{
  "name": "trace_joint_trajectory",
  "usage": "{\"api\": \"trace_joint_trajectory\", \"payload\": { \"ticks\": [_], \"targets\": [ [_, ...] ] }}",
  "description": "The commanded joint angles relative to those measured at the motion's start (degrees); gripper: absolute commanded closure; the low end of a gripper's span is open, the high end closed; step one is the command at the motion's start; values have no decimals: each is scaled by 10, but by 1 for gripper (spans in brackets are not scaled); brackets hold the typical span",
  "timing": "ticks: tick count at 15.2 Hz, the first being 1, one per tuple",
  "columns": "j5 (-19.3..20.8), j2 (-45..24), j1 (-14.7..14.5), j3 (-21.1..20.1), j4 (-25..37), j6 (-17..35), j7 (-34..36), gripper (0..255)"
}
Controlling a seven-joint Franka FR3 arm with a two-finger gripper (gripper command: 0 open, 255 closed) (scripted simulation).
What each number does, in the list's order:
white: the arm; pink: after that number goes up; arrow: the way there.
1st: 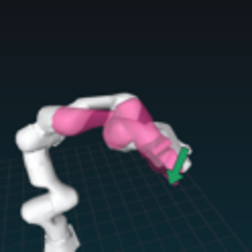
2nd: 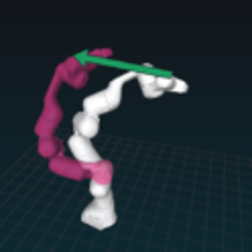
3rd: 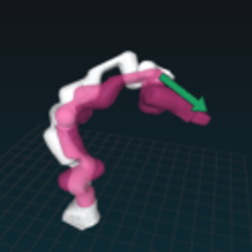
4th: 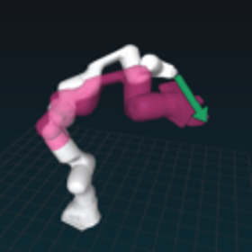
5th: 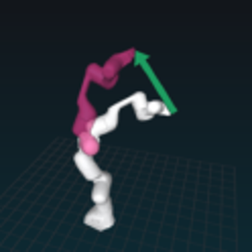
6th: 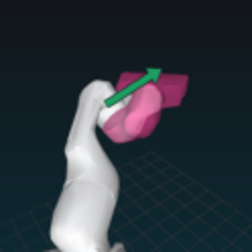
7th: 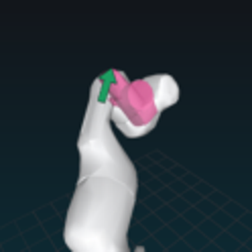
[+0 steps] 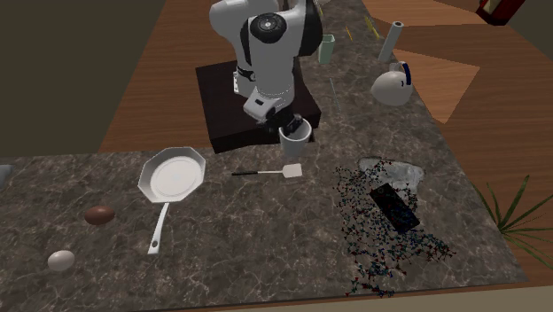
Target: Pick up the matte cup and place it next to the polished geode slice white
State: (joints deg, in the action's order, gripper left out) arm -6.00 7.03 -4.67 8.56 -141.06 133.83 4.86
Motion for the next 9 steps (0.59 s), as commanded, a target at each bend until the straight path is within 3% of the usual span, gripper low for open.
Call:
{"api": "trace_joint_trajectory", "payload": {
  "ticks": [1,9],
  "targets": [
    [-3,4,-16,-20,-4,3,34,255],
    [-14,-18,-73,-90,18,14,154,255]
  ]
}}
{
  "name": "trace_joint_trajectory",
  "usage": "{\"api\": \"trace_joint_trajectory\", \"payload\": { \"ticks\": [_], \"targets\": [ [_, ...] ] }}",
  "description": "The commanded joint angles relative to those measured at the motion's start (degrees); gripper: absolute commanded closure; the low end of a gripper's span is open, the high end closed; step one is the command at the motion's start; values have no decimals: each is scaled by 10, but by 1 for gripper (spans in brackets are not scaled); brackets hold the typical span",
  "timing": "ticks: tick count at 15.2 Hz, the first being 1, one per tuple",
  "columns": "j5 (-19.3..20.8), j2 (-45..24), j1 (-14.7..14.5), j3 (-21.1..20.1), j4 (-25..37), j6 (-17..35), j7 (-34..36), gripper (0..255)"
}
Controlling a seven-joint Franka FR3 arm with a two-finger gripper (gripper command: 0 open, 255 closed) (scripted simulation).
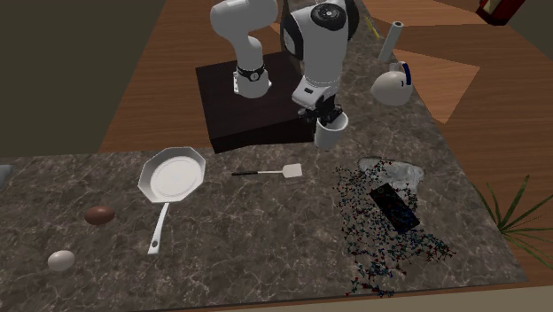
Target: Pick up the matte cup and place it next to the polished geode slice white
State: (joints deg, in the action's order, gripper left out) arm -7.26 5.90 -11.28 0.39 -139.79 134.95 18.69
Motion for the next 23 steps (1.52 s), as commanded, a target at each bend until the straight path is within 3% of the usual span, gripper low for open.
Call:
{"api": "trace_joint_trajectory", "payload": {
  "ticks": [1,12,23],
  "targets": [
    [-2,-12,-14,-17,11,3,31,255],
    [18,-101,-88,-95,118,-1,196,255],
    [74,-239,-173,-133,304,-43,351,255]
  ]
}}
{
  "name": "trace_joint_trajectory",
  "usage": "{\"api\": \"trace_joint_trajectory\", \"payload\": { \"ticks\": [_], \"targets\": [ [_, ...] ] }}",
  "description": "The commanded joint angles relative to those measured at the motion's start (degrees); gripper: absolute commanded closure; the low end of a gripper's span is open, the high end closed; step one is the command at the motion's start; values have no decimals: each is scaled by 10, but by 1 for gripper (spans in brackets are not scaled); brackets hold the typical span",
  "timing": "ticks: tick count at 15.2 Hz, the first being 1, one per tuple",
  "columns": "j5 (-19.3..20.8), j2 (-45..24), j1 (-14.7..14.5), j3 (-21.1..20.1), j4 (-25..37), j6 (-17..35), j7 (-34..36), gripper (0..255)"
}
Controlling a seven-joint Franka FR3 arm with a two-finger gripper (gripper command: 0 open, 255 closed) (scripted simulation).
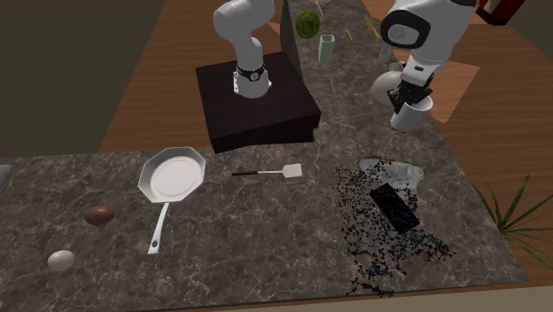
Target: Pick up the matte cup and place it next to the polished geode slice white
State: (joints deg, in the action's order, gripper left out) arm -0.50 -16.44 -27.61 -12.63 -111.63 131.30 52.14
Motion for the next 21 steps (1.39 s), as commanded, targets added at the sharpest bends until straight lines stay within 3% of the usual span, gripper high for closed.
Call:
{"api": "trace_joint_trajectory", "payload": {
  "ticks": [1,7,12,21],
  "targets": [
    [12,-30,-18,-4,44,-13,28,255],
    [42,-128,-74,-7,193,-64,93,255],
    [63,-233,-127,-5,365,-129,136,255],
    [68,-260,-129,0,340,-78,137,255]
  ]
}}
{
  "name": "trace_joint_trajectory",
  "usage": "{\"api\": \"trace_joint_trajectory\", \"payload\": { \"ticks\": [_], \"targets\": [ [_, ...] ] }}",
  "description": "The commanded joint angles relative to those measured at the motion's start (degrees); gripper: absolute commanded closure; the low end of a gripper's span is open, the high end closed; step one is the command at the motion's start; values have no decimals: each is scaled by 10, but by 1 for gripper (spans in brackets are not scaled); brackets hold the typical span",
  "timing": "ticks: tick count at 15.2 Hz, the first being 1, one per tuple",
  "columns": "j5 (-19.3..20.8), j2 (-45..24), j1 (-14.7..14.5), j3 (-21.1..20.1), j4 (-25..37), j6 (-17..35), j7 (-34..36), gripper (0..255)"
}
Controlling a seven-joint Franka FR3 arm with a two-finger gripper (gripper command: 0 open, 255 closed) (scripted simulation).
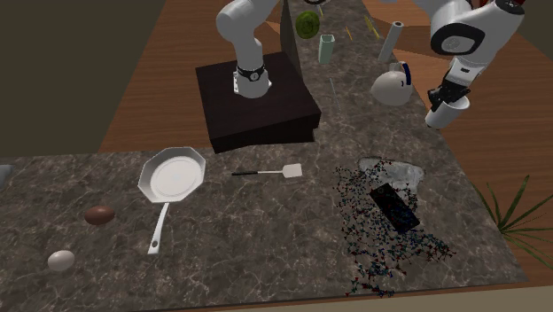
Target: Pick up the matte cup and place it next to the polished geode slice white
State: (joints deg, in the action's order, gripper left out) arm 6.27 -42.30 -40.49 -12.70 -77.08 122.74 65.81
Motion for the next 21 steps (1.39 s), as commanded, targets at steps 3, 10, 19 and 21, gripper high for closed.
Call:
{"api": "trace_joint_trajectory", "payload": {
  "ticks": [3,10,19,21],
  "targets": [
    [3,-13,-1,2,-10,24,1,255],
    [7,-42,-3,6,-17,59,2,255],
    [13,-86,-7,12,-13,99,3,255],
    [14,-97,-8,13,-10,107,3,255]
  ]
}}
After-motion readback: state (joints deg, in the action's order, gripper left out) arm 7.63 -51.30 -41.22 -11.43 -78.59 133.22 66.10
